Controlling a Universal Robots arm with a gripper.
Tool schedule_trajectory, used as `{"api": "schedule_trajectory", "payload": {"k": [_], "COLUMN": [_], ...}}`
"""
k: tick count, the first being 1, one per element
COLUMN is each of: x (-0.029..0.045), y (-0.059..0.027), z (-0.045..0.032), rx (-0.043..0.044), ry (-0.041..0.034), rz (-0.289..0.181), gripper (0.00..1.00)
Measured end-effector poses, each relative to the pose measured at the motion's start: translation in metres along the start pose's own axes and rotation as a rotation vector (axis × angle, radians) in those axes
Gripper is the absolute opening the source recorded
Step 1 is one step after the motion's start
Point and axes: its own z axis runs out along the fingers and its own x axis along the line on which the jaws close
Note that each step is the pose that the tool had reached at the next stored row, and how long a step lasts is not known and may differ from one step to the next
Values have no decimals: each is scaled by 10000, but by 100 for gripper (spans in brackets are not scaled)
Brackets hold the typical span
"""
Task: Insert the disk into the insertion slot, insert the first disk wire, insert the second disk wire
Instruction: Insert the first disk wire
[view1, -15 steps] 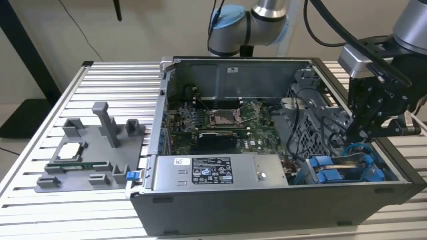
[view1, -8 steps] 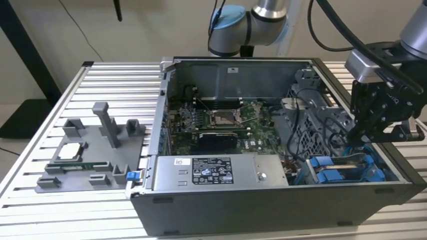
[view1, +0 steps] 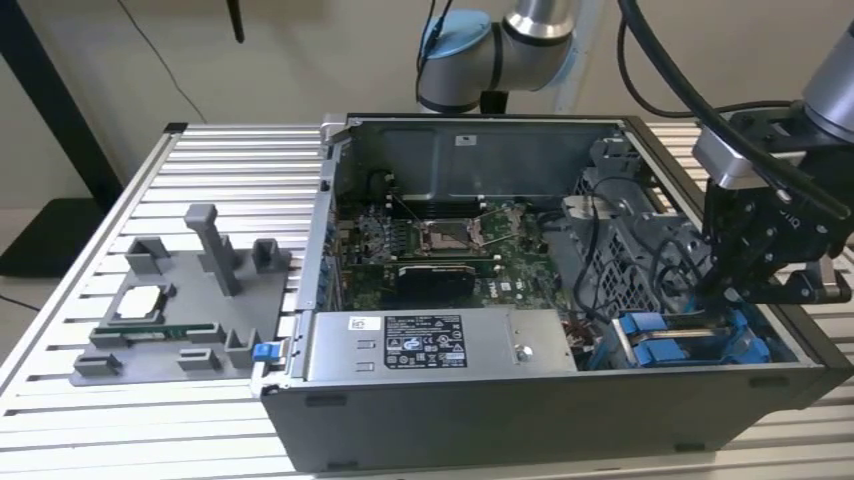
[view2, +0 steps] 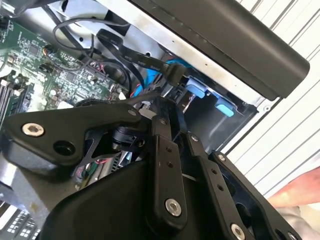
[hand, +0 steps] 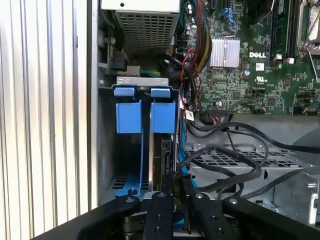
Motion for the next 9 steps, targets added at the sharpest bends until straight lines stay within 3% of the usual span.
{"api": "schedule_trajectory", "payload": {"k": [9], "x": [18], "y": [-1], "z": [109], "rx": [4], "ry": [8], "rz": [5], "gripper": [0]}}
